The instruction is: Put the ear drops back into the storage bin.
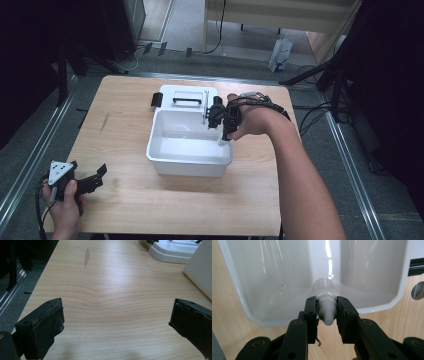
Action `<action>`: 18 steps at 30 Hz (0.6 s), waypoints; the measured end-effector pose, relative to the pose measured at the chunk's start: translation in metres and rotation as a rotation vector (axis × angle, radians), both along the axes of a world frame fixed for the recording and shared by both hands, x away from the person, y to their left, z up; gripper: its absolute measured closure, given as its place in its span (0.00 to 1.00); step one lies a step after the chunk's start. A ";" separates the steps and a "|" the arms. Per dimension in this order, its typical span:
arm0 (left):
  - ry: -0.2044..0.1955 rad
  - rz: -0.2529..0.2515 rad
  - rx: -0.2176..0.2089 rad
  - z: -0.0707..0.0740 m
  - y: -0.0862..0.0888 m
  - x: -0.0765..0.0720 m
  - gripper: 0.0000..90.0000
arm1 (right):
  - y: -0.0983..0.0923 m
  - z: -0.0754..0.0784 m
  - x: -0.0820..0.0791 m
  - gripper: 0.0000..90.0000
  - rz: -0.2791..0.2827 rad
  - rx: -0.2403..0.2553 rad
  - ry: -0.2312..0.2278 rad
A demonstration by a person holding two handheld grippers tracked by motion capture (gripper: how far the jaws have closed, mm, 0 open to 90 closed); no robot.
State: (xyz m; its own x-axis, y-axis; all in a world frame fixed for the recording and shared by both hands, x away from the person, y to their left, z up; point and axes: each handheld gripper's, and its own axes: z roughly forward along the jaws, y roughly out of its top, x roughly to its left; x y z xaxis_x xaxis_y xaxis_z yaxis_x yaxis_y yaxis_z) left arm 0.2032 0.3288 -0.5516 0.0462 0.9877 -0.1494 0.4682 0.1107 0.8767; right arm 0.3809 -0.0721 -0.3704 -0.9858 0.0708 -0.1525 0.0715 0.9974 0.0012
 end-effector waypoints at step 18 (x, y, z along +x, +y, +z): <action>-0.001 -0.006 0.001 0.000 0.000 0.000 0.00 | 0.000 -0.028 0.002 0.80 0.014 0.003 0.016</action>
